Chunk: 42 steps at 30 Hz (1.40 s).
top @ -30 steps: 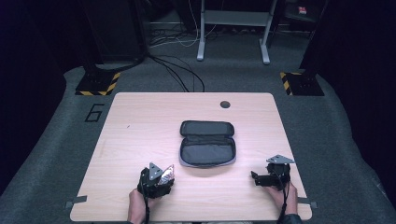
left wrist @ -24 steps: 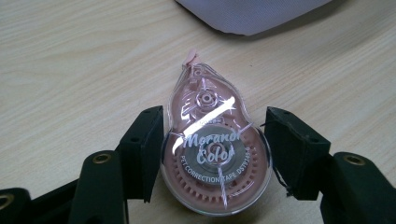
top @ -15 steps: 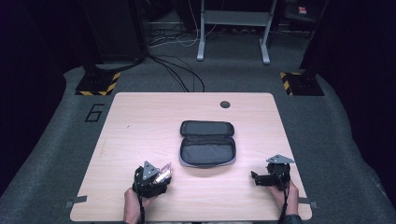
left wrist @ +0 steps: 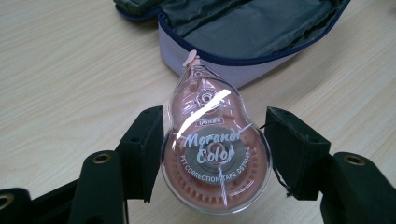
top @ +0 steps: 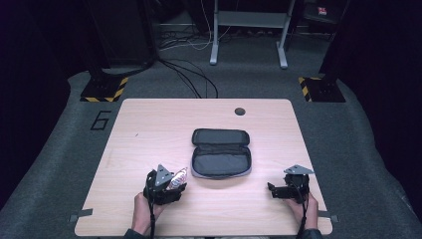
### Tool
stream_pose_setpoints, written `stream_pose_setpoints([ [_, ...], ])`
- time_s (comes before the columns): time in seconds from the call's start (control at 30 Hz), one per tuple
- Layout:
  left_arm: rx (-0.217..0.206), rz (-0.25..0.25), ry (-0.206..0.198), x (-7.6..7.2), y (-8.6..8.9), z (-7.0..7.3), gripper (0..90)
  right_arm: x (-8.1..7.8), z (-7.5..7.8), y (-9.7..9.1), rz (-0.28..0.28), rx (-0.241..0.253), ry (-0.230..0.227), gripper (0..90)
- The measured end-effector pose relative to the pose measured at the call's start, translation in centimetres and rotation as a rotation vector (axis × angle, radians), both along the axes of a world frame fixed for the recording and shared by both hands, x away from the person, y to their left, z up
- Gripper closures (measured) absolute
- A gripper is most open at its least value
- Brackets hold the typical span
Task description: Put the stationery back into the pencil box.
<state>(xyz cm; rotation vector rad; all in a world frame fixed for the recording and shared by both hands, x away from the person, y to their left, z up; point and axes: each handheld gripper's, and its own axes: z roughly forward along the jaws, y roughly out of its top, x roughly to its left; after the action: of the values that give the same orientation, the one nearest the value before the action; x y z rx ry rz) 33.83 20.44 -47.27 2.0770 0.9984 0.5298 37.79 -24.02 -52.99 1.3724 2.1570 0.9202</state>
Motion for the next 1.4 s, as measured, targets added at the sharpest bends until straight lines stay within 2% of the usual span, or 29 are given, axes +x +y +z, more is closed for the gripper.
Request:
stream_pose_setpoints([
  [0.23, 0.006, -0.032, -0.003, 0.6, -0.9, 0.8, 39.6, 0.0, 0.0, 0.0, 0.000, 0.000, 0.001, 0.0],
  [0.37, -0.002, -0.042, -0.009, 1.1, -1.5, 1.2, 39.6, 0.0, 0.0, 0.0, -0.001, 0.001, 0.000, 0.0],
  [0.4, 0.001, -0.044, -0.021, 1.2, -1.7, 1.3, 39.6, 0.0, 0.0, 0.0, 0.001, 0.000, 0.000, 0.0],
  [0.43, -0.007, -0.047, -0.009, 1.3, -1.8, 1.3, 39.6, 0.0, 0.0, 0.0, 0.000, 0.000, 0.000, 0.0],
  [0.5, -0.007, -0.053, -0.008, 1.6, -2.1, 1.5, 39.6, 0.0, 0.0, 0.0, 0.000, 0.000, 0.000, 0.0],
  [0.63, -0.002, -0.067, -0.022, 2.2, -2.6, 2.0, 39.6, 0.0, 0.0, 0.1, -0.004, 0.005, 0.000, 0.0],
  [0.73, -0.014, -0.076, -0.022, 2.7, -3.0, 2.2, 39.6, 0.0, 0.0, 0.0, 0.000, 0.000, 0.000, 0.0],
  [0.83, -0.022, -0.087, -0.019, 3.0, -3.5, 2.3, 39.6, 0.0, 0.0, 0.0, -0.003, 0.004, 0.001, 0.0],
  [0.93, -0.006, -0.106, -0.028, 3.5, -3.9, 2.3, 39.6, 0.0, 0.0, 0.0, 0.000, 0.000, 0.000, 0.0],
  [1.13, -0.010, -0.116, -0.040, 4.8, -4.9, 2.2, 39.6, 0.0, 0.0, 0.0, 0.000, 0.001, 0.000, 0.0],
  [1.4, -0.009, -0.135, -0.015, 6.4, -6.2, 1.7, 39.5, 0.0, 0.0, 0.0, -0.003, -0.001, 0.000, 0.0],
])
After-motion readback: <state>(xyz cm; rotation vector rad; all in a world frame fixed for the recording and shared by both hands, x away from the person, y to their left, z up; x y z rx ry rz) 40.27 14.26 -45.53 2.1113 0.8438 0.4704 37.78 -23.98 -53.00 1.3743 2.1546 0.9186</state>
